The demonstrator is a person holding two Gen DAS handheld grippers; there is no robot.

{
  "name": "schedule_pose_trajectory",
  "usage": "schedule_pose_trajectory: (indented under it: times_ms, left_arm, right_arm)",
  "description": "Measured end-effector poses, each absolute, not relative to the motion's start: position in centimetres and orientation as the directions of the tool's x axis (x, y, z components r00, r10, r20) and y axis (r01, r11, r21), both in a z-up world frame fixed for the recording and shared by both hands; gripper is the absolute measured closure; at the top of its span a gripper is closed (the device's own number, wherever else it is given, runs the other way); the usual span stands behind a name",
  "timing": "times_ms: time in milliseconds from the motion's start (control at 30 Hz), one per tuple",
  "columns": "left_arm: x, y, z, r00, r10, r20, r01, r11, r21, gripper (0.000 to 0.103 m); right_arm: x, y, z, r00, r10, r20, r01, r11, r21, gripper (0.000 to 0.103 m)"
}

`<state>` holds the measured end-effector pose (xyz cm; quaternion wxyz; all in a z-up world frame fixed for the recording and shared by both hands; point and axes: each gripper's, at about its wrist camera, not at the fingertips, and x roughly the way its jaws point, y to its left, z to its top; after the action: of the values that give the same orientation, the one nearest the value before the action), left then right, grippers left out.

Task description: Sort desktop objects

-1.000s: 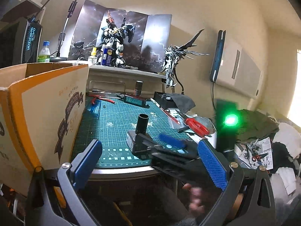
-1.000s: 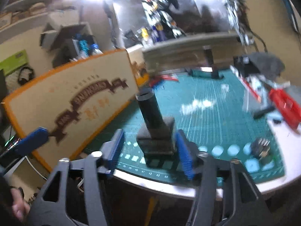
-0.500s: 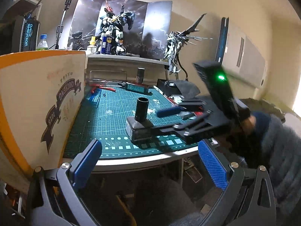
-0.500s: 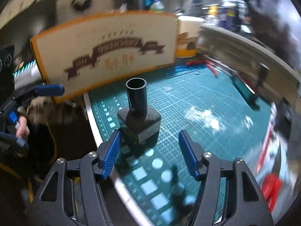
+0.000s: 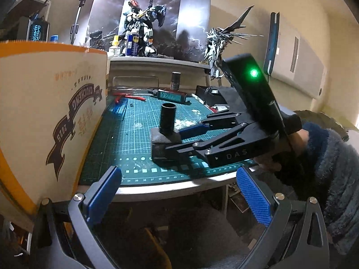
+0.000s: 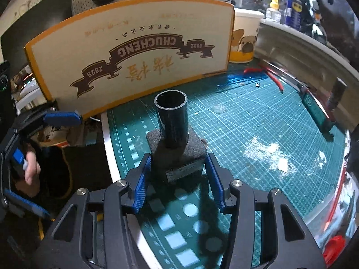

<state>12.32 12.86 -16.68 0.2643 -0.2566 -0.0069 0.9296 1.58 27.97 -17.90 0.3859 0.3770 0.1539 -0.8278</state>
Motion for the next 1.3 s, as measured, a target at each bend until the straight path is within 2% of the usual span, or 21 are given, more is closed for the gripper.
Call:
schedule_pose_trajectory:
  times_ms: [233,300,400,433,467,500,633,767,833,1000,1167,1300]
  left_arm:
    - [12.4,13.1,-16.6,-0.764,0.459,-0.453,-0.459,-0.881,-0.119,0.0]
    - [12.5,13.5,-16.5,-0.775,0.46,-0.432,-0.46,-0.881,-0.114,0.0]
    - [12.9,14.3,-16.6,-0.803,0.447,-0.394,-0.454,-0.887,-0.08,0.0]
    - [13.0,14.6,-16.6,-0.813,0.439,-0.382,-0.449,-0.891,-0.067,0.0]
    - [12.8,14.7,-16.7,-0.82,0.433,-0.374,-0.443,-0.894,-0.063,0.0]
    - [12.5,14.8,-16.8,-0.827,0.427,-0.366,-0.436,-0.898,-0.062,0.0]
    - [10.4,15.4,-17.3,-0.859,0.391,-0.33,-0.391,-0.918,-0.07,0.0]
    - [8.3,16.2,-18.2,-0.863,0.374,-0.34,-0.371,-0.925,-0.075,0.0]
    - [7.6,16.4,-18.6,-0.864,0.367,-0.344,-0.364,-0.928,-0.077,0.003]
    - [6.9,17.3,-19.1,-0.853,0.372,-0.366,-0.38,-0.924,-0.054,0.027]
    - [6.5,17.6,-19.8,-0.839,0.372,-0.396,-0.377,-0.924,-0.068,0.033]
    - [6.0,17.5,-20.3,-0.84,0.351,-0.414,-0.358,-0.931,-0.063,0.046]
  right_arm:
    - [1.9,27.5,-17.6,-0.419,-0.527,-0.74,0.761,-0.648,0.03,0.056]
    - [2.5,28.2,-17.2,-0.441,-0.522,-0.73,0.744,-0.668,0.028,0.046]
    - [3.6,30.3,-16.3,-0.493,-0.505,-0.709,0.695,-0.718,0.028,0.046]
    - [4.0,31.3,-16.0,-0.512,-0.501,-0.698,0.677,-0.736,0.032,0.042]
    - [4.4,32.1,-15.7,-0.535,-0.494,-0.685,0.655,-0.755,0.033,0.033]
    - [4.9,33.2,-15.3,-0.572,-0.476,-0.668,0.619,-0.785,0.029,0.03]
    - [6.9,37.6,-14.4,-0.695,-0.387,-0.606,0.458,-0.888,0.041,0.03]
    - [8.9,40.8,-14.3,-0.76,-0.35,-0.548,0.347,-0.931,0.113,0.03]
    - [9.6,41.5,-14.5,-0.777,-0.32,-0.541,0.307,-0.944,0.118,0.03]
    - [10.6,41.8,-15.0,-0.803,-0.258,-0.537,0.226,-0.966,0.126,0.03]
    - [11.3,42.0,-15.2,-0.804,-0.266,-0.531,0.215,-0.964,0.157,0.03]
    - [11.8,41.7,-15.1,-0.805,-0.273,-0.527,0.224,-0.962,0.157,0.03]
